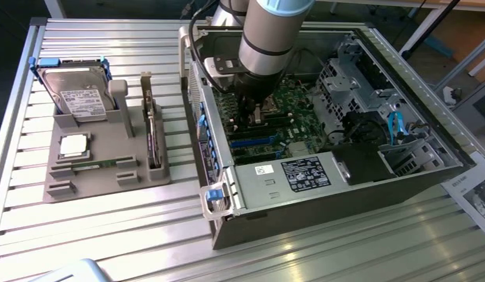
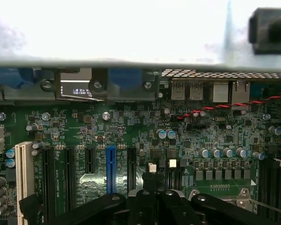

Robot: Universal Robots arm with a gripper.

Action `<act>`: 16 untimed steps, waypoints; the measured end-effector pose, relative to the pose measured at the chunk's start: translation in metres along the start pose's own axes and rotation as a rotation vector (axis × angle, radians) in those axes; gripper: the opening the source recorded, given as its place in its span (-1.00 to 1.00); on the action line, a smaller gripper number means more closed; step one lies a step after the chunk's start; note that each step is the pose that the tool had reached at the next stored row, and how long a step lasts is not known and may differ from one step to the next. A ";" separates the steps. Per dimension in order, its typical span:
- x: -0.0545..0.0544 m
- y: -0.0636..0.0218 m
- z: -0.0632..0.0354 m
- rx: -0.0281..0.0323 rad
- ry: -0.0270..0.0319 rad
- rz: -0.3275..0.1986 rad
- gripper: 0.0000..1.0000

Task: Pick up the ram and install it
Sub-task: 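Press down the ram until it locks into place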

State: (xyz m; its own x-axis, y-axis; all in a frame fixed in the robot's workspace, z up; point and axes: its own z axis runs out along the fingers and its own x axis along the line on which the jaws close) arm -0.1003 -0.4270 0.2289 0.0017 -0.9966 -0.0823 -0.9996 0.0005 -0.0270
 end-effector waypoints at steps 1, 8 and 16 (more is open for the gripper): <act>0.000 0.0000 0.0001 0.0000 0.0000 0.000 -0.80; -0.001 -0.0003 -0.0033 0.0010 -0.0020 0.000 -0.80; -0.002 -0.0011 -0.0248 -0.0035 0.0000 0.000 -0.80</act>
State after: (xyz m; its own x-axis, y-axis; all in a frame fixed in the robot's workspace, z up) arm -0.0998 -0.4270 0.2538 0.0015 -0.9966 -0.0823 -0.9997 0.0004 -0.0235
